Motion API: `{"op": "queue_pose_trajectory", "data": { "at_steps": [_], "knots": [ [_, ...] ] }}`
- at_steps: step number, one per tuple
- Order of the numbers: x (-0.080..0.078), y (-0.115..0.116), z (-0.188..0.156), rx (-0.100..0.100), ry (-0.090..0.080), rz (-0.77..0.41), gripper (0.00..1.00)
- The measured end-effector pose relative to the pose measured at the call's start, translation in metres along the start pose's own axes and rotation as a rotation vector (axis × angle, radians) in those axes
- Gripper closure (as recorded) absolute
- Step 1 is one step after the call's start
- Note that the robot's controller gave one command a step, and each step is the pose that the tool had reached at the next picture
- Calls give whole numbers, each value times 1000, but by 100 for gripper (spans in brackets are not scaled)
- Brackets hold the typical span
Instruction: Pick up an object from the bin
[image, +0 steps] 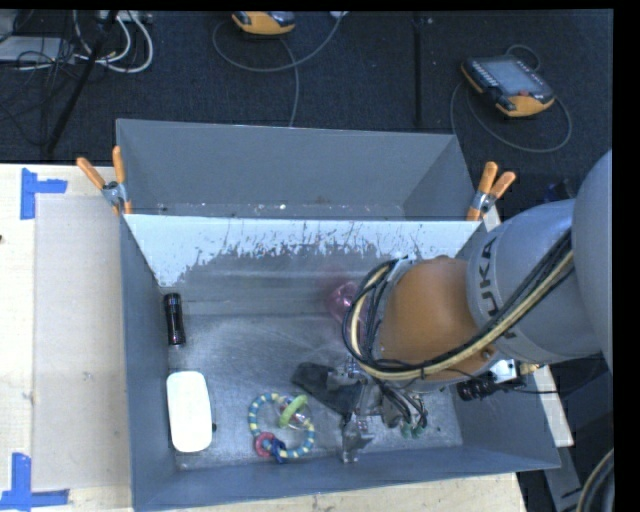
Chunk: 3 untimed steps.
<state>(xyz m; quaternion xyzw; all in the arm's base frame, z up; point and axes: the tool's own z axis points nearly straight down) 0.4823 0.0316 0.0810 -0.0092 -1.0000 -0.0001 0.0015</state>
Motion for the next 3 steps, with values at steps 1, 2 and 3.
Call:
{"op": "queue_pose_trajectory", "data": {
  "at_steps": [1, 2, 3],
  "knots": [
    [0, 0, 0, 0, 0, 2, 100],
    [0, 0, 0, 0, 0, 3, 0],
    [0, 0, 0, 0, 0, 4, 100]
  ]
}}
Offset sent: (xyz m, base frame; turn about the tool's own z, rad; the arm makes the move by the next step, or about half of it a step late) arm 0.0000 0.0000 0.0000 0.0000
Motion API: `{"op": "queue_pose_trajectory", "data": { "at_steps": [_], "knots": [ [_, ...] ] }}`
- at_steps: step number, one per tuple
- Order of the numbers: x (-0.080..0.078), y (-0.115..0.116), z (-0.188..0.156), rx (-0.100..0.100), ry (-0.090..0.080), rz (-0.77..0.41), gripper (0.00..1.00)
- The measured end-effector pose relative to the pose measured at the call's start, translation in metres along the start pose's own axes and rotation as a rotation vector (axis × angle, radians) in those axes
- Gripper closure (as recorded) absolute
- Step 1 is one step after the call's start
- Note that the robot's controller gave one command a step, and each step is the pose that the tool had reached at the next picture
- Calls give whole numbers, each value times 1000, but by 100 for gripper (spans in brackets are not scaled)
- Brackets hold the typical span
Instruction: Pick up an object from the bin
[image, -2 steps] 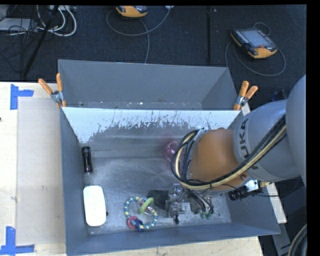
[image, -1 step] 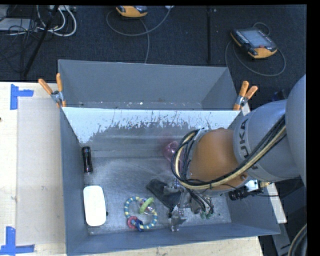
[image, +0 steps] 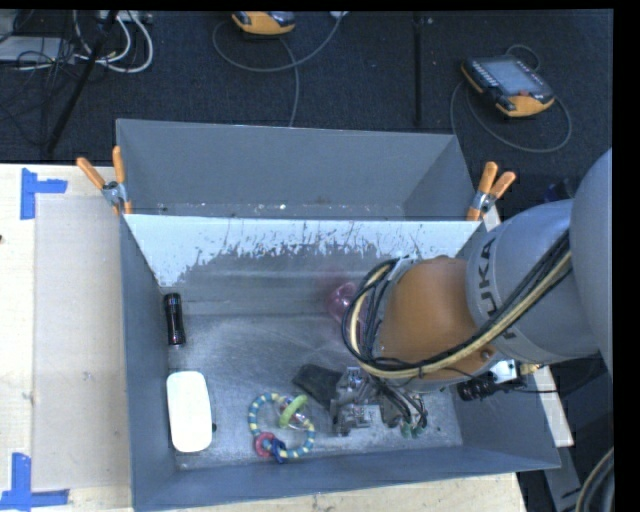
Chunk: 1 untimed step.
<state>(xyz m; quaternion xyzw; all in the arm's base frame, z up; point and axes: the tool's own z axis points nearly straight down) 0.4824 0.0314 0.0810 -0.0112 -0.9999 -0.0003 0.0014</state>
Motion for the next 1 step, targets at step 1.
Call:
{"op": "queue_pose_trajectory", "data": {
  "at_steps": [1],
  "knots": [
    [0, 0, 0, 0, 0, 0, 100]
  ]
}}
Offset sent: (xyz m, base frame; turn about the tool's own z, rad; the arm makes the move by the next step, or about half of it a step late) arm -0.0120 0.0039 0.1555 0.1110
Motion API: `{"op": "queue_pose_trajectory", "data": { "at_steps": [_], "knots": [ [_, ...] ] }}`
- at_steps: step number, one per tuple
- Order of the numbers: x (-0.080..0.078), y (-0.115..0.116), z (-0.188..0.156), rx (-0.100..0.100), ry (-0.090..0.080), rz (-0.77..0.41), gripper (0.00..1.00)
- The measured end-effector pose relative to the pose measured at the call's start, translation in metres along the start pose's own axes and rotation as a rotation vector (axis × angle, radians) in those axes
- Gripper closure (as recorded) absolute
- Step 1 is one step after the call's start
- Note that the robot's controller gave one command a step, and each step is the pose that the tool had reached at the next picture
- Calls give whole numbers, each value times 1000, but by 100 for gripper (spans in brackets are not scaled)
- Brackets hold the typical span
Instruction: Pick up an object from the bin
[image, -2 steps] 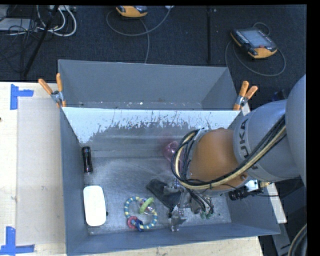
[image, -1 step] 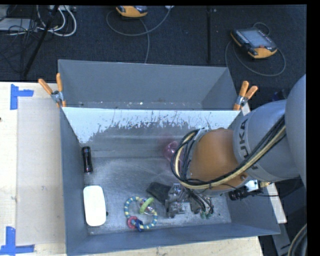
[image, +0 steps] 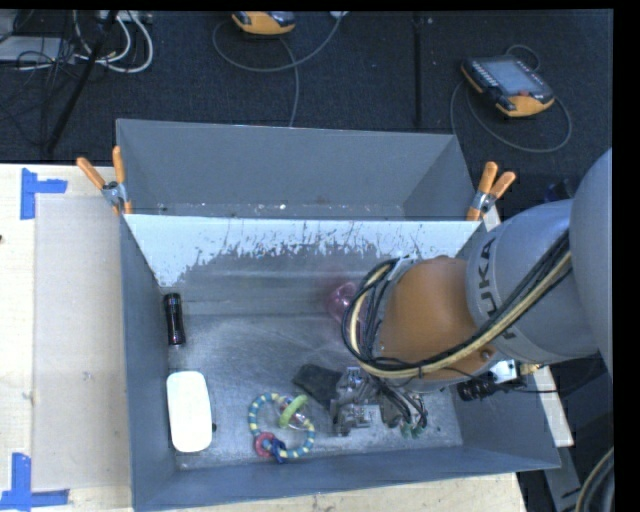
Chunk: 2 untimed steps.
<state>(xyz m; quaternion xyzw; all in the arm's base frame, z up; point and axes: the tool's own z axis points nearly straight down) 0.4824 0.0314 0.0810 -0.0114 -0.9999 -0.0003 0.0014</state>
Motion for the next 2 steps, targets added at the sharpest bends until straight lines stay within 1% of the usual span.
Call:
{"op": "queue_pose_trajectory", "data": {
  "at_steps": [1, 2],
  "knots": [
    [6, 1, -51, 1, 6, 33, 100],
    [-3, -6, -120, 1, 3, -7, 100]
  ]
}}
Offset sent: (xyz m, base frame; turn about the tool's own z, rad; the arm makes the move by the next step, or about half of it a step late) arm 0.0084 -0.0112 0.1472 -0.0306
